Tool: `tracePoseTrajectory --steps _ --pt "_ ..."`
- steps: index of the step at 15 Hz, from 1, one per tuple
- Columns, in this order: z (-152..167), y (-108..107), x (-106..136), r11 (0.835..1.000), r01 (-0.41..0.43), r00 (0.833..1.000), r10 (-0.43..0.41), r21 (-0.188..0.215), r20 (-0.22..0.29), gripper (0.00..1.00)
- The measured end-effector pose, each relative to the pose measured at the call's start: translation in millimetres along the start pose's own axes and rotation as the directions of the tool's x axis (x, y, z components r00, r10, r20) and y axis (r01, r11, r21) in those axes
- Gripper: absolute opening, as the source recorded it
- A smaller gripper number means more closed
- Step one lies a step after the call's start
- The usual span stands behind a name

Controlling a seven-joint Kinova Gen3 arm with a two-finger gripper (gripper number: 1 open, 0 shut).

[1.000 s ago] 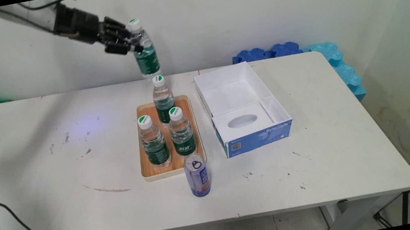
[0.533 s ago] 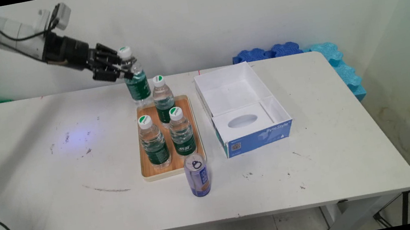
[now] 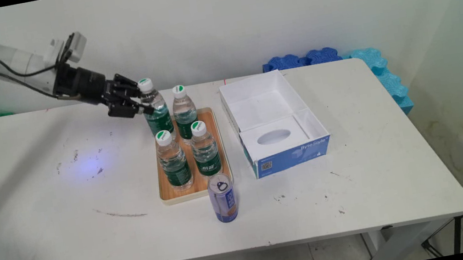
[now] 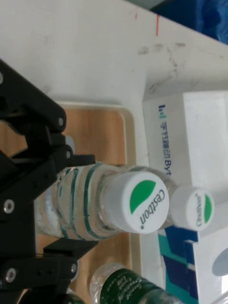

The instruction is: Place the picked object on the tray

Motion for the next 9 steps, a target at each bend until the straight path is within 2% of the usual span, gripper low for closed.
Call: tracePoseTrajectory --steps 8,9 --pt "23.8 12.6 -13.4 1.000 -0.003 1.000 0.003 -0.025 0.000 0.00" --pt "24.7 13.1 -14.0 1.000 -0.006 1.000 0.006 -0.026 0.000 1.00"
